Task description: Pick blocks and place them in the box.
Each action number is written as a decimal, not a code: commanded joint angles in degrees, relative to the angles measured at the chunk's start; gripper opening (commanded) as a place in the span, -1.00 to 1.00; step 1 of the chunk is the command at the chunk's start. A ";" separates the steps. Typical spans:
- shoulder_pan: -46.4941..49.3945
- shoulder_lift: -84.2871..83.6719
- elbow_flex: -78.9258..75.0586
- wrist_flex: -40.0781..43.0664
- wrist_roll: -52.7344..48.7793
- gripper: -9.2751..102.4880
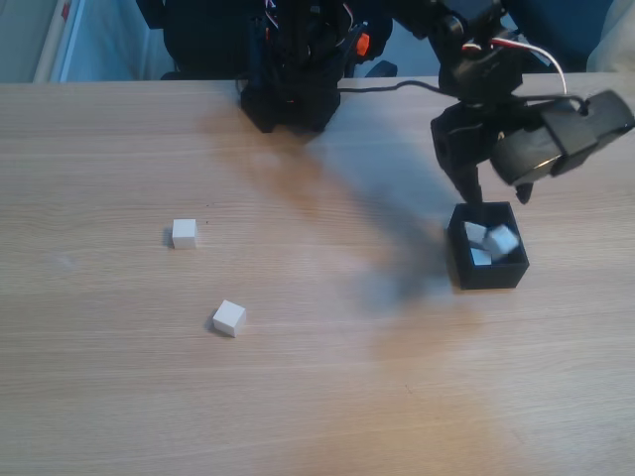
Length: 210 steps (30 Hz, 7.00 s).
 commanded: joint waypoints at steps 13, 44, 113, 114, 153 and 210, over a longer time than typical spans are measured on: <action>20.30 12.22 14.77 2.64 -10.37 -0.83; 53.61 -8.88 6.59 -5.71 -15.91 -0.50; -1.85 19.78 10.46 4.83 6.15 -0.83; -2.02 18.72 10.02 3.87 5.98 -0.83; 33.57 28.56 33.13 0.53 -6.15 -0.83; 73.48 -9.05 7.91 5.98 -24.79 -0.47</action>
